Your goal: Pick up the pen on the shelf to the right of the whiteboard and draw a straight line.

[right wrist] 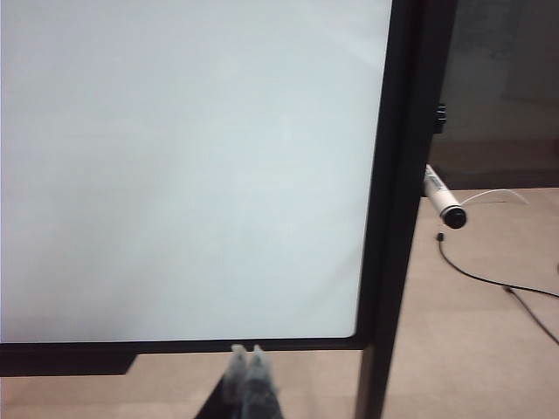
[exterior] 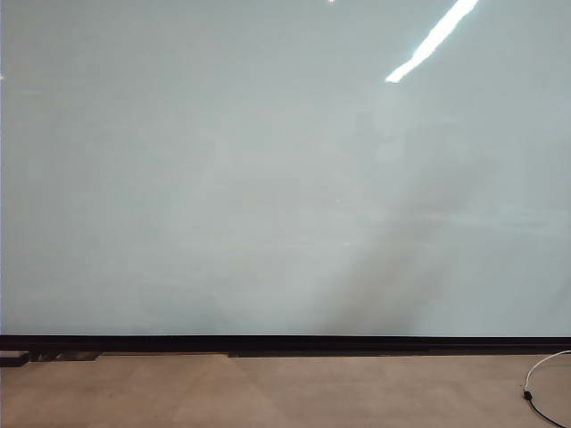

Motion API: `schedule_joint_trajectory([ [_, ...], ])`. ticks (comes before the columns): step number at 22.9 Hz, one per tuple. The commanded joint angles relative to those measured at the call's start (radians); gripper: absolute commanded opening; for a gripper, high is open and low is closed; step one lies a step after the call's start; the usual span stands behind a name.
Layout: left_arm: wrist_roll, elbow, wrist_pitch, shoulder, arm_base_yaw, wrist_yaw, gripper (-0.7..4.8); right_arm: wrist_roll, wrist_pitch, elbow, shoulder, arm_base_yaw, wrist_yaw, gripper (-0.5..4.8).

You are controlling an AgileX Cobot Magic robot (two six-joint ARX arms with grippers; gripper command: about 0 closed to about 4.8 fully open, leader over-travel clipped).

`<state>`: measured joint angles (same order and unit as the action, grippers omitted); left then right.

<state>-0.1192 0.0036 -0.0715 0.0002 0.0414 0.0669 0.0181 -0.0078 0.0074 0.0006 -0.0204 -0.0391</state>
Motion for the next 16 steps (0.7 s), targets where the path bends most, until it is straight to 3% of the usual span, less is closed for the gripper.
schedule_joint_trajectory([
  [1,-0.001,0.003,0.005,0.0,0.0,0.0,-0.05,0.01,0.016,-0.002,0.0,0.001,-0.024,-0.05],
  [3,-0.001,0.003,0.005,0.0,0.0,0.0,-0.05,0.061,0.019,0.034,0.0,-0.002,-0.022,-0.05],
  [8,-0.001,0.003,0.005,0.0,0.0,0.0,-0.05,0.049,0.02,0.152,0.025,-0.032,0.034,-0.05],
  [11,-0.001,0.003,0.005,0.0,0.0,0.0,-0.05,0.025,0.025,0.221,0.112,-0.116,0.025,-0.01],
  [12,-0.001,0.003,0.005,0.0,0.0,0.0,-0.05,0.017,0.039,0.233,0.145,-0.153,-0.013,0.01],
  [14,-0.001,0.003,0.005,0.0,0.0,0.0,-0.05,0.015,0.158,0.245,0.269,-0.323,-0.232,0.14],
  [16,-0.001,0.003,0.005,0.0,0.0,0.0,-0.05,0.051,0.237,0.246,0.344,-0.428,-0.335,0.23],
])
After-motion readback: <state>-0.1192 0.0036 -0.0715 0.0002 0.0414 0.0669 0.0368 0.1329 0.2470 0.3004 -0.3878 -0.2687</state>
